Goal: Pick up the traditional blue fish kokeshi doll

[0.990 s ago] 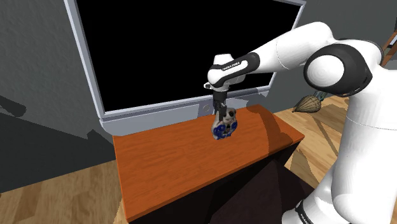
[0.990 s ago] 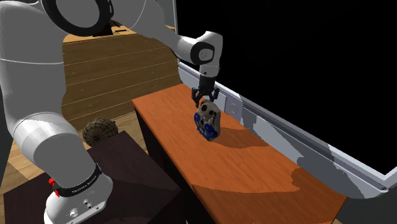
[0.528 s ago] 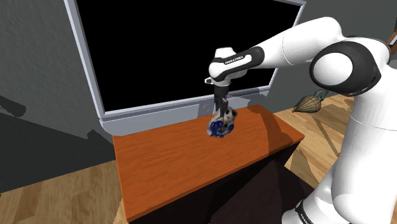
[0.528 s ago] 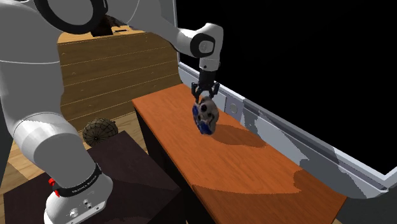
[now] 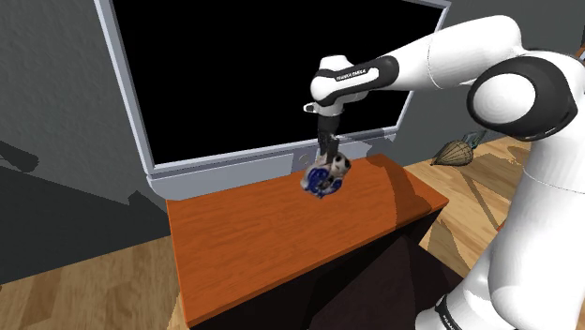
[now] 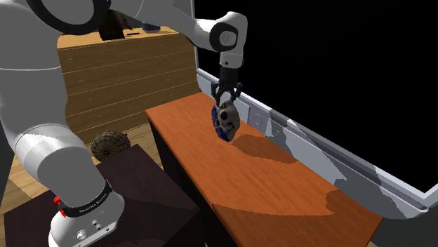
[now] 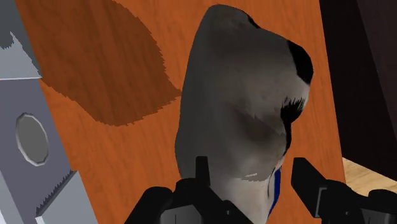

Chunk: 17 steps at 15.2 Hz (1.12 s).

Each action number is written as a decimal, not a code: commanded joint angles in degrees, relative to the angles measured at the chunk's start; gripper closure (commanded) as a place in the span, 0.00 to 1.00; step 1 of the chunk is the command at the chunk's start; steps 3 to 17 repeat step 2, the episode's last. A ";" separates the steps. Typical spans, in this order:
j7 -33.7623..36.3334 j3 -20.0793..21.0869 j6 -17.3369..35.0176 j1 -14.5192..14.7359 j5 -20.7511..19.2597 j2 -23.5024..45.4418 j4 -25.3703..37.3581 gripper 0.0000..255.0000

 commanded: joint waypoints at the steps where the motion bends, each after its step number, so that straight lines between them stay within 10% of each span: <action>1: 0.03 -0.04 -0.92 -0.01 -0.07 -0.21 0.83 1.00; 17: 0.02 -0.04 -0.92 -0.01 -0.07 -0.21 0.84 1.00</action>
